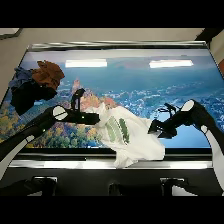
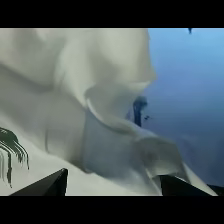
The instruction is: Fold the shirts.
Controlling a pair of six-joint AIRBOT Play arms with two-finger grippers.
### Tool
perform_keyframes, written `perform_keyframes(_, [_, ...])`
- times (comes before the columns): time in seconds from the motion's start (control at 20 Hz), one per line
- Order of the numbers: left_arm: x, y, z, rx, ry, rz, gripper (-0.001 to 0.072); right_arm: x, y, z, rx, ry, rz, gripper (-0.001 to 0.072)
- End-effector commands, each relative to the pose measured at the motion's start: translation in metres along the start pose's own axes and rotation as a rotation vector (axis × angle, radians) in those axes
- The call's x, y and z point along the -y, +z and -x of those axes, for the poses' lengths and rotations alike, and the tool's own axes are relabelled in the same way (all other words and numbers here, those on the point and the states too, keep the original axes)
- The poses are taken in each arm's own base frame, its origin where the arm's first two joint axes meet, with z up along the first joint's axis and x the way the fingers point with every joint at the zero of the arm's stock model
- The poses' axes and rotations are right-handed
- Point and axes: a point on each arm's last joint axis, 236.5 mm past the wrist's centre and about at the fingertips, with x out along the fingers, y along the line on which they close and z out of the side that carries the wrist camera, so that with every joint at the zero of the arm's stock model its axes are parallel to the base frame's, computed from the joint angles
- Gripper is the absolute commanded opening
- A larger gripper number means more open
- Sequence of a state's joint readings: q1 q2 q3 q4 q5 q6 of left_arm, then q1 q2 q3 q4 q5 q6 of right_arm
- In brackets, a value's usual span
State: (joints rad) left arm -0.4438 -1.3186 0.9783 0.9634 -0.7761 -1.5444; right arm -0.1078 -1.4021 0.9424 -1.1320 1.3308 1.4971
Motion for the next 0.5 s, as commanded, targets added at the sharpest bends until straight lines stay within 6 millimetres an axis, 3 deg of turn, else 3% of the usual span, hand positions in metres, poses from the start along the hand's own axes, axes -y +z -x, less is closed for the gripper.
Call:
perform_keyframes(0.0, [-0.001, -0.003, 0.000, -0.014, 0.002, -0.005, 0.0033, -0.016, 0.000, -0.029, -0.062, 0.048, 0.010, 0.0692])
perform_keyframes(0.05, [-0.001, -0.003, 0.000, -0.014, 0.002, -0.005, 0.0033, -0.021, 0.003, -0.034, -0.047, 0.039, 0.028, 0.0609])
perform_keyframes(0.1, [-0.001, -0.003, 0.000, -0.013, 0.002, -0.004, 0.0033, -0.026, 0.007, -0.034, -0.028, 0.028, 0.052, 0.0244])
perform_keyframes(0.15, [-0.003, -0.001, 0.004, -0.013, 0.009, -0.013, 0.0032, -0.030, 0.011, -0.027, -0.005, 0.034, 0.055, 0.0053])
perform_keyframes(0.25, [-0.001, 0.014, 0.024, 0.009, 0.017, -0.075, 0.0032, -0.041, 0.033, 0.011, 0.119, 0.005, 0.142, 0.0050])
perform_keyframes(0.3, [0.003, 0.029, 0.044, 0.038, 0.026, -0.115, 0.0031, -0.051, 0.049, 0.047, 0.230, -0.028, 0.218, 0.0050])
perform_keyframes(0.35, [0.008, 0.047, 0.069, 0.083, 0.044, -0.160, 0.0032, -0.063, 0.063, 0.092, 0.367, -0.068, 0.288, 0.0050])
perform_keyframes(0.45, [0.036, 0.087, 0.143, 0.231, 0.060, -0.260, 0.0031, -0.105, 0.076, 0.217, 0.736, -0.119, 0.426, 0.0051])
